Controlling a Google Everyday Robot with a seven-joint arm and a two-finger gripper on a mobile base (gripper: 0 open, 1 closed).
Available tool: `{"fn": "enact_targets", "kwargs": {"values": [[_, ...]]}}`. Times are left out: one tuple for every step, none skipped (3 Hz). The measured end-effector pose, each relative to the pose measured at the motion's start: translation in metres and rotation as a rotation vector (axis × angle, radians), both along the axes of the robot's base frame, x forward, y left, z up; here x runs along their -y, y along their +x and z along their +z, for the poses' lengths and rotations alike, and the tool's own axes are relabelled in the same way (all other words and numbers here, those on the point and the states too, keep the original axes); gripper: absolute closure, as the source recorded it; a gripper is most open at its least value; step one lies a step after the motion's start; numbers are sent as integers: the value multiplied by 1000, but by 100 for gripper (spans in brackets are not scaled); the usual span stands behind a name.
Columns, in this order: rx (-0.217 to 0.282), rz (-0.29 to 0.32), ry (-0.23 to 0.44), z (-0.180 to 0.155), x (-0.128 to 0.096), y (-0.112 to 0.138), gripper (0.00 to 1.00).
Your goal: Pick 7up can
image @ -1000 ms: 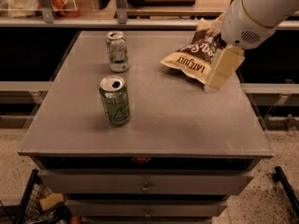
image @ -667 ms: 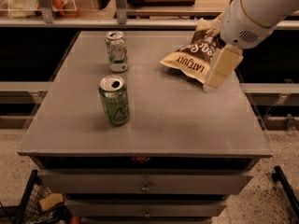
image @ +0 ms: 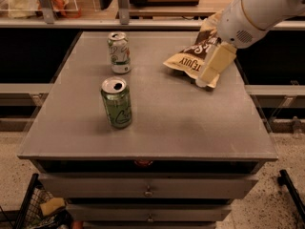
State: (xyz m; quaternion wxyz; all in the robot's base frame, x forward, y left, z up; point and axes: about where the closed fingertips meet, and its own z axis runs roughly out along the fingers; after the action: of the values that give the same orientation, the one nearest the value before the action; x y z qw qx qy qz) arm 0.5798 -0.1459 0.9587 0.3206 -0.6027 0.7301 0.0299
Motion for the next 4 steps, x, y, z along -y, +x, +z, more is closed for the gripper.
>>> {"fn": "enact_targets", "kwargs": {"values": [[42,40,131,-2,-28,44,0],[107,29,210,-1,-96,97,0],[104,11,218,-2,-104,103,0],[94,14,252,-5,-108,103,0]]}}
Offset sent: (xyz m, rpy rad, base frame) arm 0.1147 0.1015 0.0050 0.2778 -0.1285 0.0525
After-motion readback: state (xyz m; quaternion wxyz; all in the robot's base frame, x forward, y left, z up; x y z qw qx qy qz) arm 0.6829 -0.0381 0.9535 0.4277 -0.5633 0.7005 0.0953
